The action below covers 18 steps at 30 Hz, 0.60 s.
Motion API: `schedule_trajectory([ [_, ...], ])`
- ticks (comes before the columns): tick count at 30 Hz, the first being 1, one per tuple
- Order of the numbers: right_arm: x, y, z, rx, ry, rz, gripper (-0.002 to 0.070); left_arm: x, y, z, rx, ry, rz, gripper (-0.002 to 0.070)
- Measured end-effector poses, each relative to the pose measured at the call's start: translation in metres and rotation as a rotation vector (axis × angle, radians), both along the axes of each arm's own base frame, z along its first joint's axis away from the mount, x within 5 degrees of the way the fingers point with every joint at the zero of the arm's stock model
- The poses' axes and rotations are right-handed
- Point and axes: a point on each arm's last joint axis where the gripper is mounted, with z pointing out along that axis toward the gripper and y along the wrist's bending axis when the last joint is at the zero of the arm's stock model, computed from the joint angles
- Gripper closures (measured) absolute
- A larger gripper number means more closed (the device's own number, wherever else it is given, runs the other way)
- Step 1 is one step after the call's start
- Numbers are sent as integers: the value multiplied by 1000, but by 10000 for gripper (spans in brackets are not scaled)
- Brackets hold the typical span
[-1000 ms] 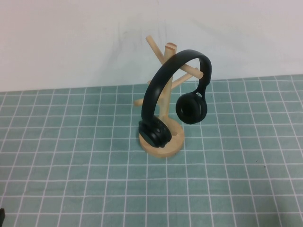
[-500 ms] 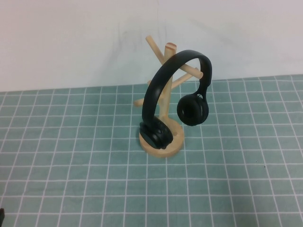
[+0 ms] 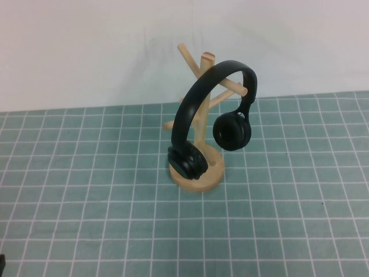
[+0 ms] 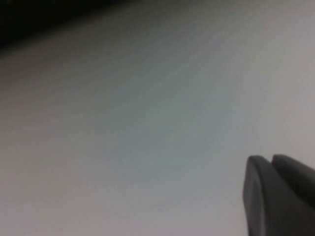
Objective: Take out the headphones from the headphone stand
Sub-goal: Pick up the headphones from the headphone stand
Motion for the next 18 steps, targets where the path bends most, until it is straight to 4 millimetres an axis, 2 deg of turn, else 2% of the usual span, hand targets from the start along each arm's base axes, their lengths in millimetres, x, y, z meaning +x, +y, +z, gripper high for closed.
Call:
schedule_trajectory([
  [4,33,-6,27,3,374,-77,682,0,0,0,0,0,0,680],
  [8,80,-9,22,-87,641,-152,682,0,0,0,0,0,0,680],
  [10,100,-9,11,-101,761,-155,682,0,0,0,0,0,0,680],
  [16,155,8,-43,107,1230,125,682,0,0,0,0,0,0,680],
  [18,170,17,-64,54,1345,223,682,0,0,0,0,0,0,680],
])
